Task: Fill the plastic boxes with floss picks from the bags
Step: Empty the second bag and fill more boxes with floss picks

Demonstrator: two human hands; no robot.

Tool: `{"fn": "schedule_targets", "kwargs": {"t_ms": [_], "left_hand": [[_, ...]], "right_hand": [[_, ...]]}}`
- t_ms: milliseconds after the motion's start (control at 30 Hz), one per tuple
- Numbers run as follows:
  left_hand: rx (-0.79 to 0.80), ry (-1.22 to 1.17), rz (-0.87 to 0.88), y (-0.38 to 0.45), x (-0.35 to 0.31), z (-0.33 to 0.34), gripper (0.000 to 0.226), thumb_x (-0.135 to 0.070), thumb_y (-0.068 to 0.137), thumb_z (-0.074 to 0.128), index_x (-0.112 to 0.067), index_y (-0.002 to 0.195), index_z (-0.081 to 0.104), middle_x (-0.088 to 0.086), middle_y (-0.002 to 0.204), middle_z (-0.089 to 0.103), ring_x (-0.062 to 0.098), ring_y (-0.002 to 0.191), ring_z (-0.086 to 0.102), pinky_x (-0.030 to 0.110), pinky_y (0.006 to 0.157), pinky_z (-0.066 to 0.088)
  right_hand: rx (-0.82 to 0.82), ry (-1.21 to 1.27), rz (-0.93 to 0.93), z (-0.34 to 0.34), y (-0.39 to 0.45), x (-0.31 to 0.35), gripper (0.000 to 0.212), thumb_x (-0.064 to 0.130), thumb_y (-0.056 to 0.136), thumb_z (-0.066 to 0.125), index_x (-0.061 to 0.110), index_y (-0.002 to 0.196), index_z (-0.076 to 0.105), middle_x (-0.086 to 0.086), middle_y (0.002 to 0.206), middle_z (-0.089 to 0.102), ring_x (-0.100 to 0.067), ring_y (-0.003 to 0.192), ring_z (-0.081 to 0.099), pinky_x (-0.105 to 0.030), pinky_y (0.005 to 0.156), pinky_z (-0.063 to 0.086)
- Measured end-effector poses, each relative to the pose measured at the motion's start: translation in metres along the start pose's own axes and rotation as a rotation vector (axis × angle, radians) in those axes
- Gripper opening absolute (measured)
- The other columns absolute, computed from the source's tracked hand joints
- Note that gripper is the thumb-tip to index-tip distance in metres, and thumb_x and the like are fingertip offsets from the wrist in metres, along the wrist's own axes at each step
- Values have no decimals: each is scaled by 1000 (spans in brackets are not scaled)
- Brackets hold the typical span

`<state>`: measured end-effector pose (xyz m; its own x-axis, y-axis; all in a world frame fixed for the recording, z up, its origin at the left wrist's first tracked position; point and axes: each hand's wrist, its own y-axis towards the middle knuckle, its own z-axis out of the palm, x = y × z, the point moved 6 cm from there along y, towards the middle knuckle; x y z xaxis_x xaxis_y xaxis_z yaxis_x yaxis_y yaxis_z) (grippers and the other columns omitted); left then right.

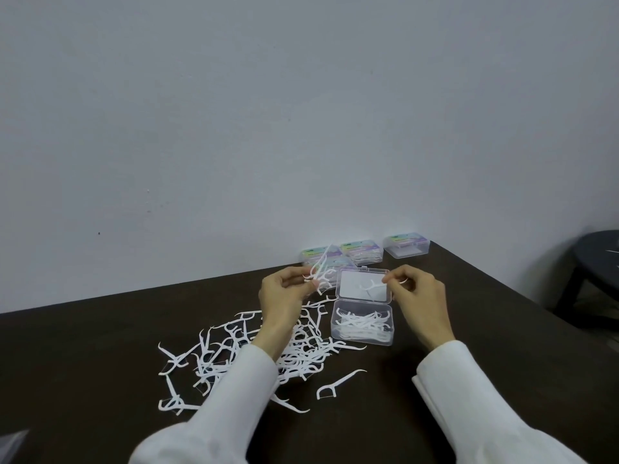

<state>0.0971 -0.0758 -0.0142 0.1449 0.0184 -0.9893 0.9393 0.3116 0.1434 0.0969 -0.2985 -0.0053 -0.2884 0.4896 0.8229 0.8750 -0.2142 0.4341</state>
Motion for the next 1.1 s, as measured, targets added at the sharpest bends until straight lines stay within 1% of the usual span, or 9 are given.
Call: {"fn": "schedule_targets", "kwargs": {"t_ms": [167, 300, 400, 500, 667, 800, 900, 1000, 1100], "left_hand": [[97, 56, 29, -3, -3, 14, 24, 0, 71, 78, -22, 78, 70, 5, 82, 70, 19, 84, 67, 27, 79, 56], [185, 140, 51, -10, -1, 40, 21, 0, 73, 77, -19, 78, 70, -2, 79, 69, 9, 75, 65, 15, 68, 53], [185, 143, 41, -12, 4, 56, 19, 0, 73, 77, -15, 82, 71, -1, 80, 70, 11, 76, 67, 12, 65, 53], [219, 175, 48, -15, 8, 69, 19, 1, 73, 76, -13, 86, 71, 0, 81, 69, 5, 72, 65, 11, 63, 52], [254, 244, 106, -15, 6, 71, 26, 2, 70, 78, -10, 92, 72, -4, 80, 68, -1, 69, 62, 8, 57, 49], [266, 203, 99, -10, 7, 66, 33, 12, 69, 74, -9, 94, 72, -1, 84, 69, 10, 79, 67, 10, 64, 52], [256, 217, 115, -8, 6, 63, 34, 15, 73, 65, -13, 91, 71, -2, 85, 69, 4, 80, 65, 8, 66, 50], [251, 186, 125, -7, 2, 61, 34, 14, 80, 53, -14, 89, 70, -1, 87, 69, 2, 82, 65, 7, 72, 50], [263, 131, 159, -7, -2, 62, 29, 10, 85, 54, -14, 89, 70, 0, 87, 70, 4, 83, 66, 9, 74, 50]], "right_hand": [[-29, 29, -3, -5, 2, 4, 9, 13, 87, 60, 13, 80, 66, 3, 74, 62, -7, 67, 55, -14, 60, 41], [-100, 122, -24, -15, -1, 10, 9, 8, 85, 61, 9, 79, 67, 4, 69, 61, -6, 61, 53, -5, 55, 41], [-190, 165, -49, -22, -3, 14, 9, 5, 84, 61, 8, 79, 67, 5, 66, 60, -6, 60, 52, -3, 56, 40], [-265, 179, -71, -27, -5, 16, 10, 5, 84, 61, 10, 79, 67, 9, 65, 58, -6, 59, 52, -3, 55, 39], [-259, 192, -71, -26, -4, 15, 13, 3, 84, 60, 12, 77, 66, 10, 65, 58, -5, 58, 51, -4, 55, 40], [-233, 192, -68, -22, -5, 15, 14, 2, 84, 60, 11, 77, 66, 9, 64, 58, -3, 56, 52, -4, 55, 39], [-224, 207, -58, -21, -5, 15, 13, 0, 83, 60, 9, 76, 67, 9, 63, 58, 3, 55, 53, -4, 55, 39], [-206, 189, -50, -20, -4, 13, 13, 1, 83, 60, 10, 77, 68, 9, 64, 59, -5, 55, 52, -4, 54, 39], [-149, 178, -19, -15, -2, 9, 14, 3, 84, 60, 13, 78, 67, 8, 69, 61, -7, 60, 53, -7, 57, 41]]}}
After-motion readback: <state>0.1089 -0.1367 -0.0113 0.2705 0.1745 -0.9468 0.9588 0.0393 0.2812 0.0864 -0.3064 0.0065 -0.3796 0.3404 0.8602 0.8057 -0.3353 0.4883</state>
